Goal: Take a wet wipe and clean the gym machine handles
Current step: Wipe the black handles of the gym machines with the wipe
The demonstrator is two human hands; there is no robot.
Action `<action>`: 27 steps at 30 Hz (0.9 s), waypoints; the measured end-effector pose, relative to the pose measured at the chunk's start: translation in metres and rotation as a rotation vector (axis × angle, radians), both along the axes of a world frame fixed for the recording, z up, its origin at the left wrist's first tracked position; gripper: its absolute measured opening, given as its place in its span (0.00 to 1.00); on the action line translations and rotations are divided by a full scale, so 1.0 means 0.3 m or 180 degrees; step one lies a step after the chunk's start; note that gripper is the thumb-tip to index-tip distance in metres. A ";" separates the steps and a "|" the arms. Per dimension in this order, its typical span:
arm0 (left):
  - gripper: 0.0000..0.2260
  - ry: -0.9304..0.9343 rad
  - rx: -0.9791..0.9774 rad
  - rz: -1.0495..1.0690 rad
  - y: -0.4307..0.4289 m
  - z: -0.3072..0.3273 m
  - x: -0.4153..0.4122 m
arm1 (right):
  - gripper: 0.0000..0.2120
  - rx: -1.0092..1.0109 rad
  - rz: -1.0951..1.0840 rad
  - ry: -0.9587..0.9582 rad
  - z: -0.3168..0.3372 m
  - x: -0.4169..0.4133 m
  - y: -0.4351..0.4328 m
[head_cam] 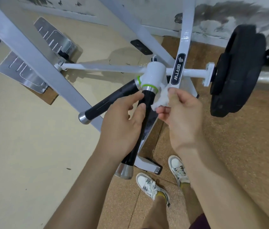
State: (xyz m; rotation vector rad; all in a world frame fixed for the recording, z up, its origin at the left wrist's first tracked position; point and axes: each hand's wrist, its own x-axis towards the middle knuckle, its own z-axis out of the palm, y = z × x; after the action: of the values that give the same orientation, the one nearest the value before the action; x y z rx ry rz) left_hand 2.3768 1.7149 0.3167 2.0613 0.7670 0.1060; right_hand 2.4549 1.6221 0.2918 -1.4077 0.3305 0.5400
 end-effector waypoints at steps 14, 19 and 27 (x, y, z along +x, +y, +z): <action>0.11 -0.0455 -0.0217 0.0400 0.055 0.081 -0.100 | 0.06 -0.0402 0.1534 -0.0578 0.151 -0.066 0.079; 0.11 -0.0486 -0.1141 0.1429 0.122 0.108 -0.141 | 0.07 -0.0240 0.0902 -0.0788 0.170 -0.097 0.108; 0.06 -0.1560 -0.4088 0.2544 0.177 0.074 -0.157 | 0.08 0.1333 0.0170 0.1202 0.188 -0.097 0.173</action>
State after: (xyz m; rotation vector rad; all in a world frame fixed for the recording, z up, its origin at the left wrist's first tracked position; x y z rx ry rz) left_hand 2.3297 1.7679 0.3388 0.4264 0.9310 0.4151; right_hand 2.4257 1.6741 0.3482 -0.9081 0.4524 0.8681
